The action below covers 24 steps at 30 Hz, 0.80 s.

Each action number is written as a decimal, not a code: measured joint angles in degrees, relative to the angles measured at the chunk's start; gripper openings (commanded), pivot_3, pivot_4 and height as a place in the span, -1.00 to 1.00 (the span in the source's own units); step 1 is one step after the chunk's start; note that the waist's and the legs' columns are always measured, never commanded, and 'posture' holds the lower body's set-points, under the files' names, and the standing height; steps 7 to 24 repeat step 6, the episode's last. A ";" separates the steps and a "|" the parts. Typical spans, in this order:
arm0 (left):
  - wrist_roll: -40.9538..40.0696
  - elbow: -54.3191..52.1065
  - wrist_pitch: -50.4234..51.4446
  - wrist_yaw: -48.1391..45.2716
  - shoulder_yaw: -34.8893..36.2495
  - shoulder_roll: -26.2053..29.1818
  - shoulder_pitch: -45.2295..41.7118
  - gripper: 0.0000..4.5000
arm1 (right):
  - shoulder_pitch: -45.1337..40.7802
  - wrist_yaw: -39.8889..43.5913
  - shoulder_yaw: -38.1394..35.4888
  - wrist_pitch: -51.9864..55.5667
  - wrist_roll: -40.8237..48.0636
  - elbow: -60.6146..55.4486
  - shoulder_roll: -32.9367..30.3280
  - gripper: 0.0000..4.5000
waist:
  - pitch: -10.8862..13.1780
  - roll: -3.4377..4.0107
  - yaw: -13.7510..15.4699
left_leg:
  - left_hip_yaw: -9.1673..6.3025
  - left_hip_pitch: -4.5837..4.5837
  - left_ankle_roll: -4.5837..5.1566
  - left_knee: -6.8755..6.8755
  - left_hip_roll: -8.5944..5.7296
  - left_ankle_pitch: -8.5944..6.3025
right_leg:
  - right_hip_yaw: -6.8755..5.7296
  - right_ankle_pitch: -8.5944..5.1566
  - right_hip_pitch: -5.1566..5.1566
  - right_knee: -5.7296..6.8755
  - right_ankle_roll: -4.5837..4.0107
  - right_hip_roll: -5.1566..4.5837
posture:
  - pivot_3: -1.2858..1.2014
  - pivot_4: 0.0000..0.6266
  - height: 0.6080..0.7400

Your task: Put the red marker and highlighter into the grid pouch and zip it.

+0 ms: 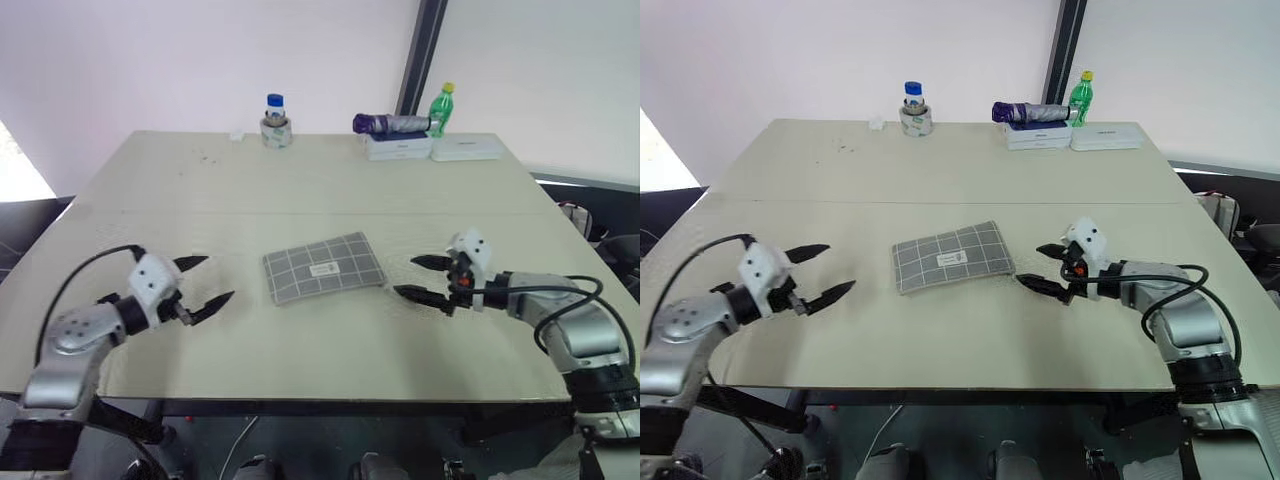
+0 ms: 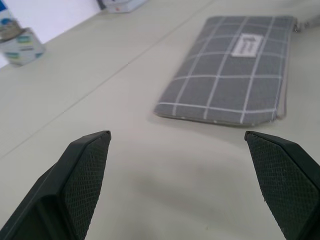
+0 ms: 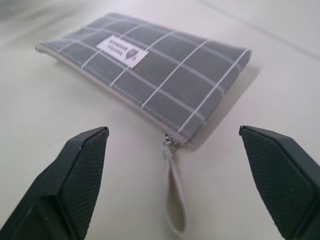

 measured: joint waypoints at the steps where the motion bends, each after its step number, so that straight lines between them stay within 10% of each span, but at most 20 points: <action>1: -0.85 -0.79 1.06 -0.01 1.46 0.52 1.54 1.00 | -0.36 0.38 -0.20 -1.98 -0.80 1.75 -0.44 0.96 | 0.00 0.00 -0.10 | 0.02 0.01 0.01 0.00 -0.01 -0.01 | 0.01 0.00 0.00 0.00 0.00 -0.03 | 0.03 -0.52 1.00; 24: -2.66 -0.81 4.01 -0.01 8.57 2.11 7.59 1.00 | -0.58 2.39 -1.51 -8.98 -4.01 10.04 -3.21 0.96 | 0.01 0.01 0.08 | 0.06 0.01 0.02 -0.01 -0.03 -0.01 | -0.01 0.00 0.01 0.00 0.00 -0.07 | 0.03 -0.52 1.00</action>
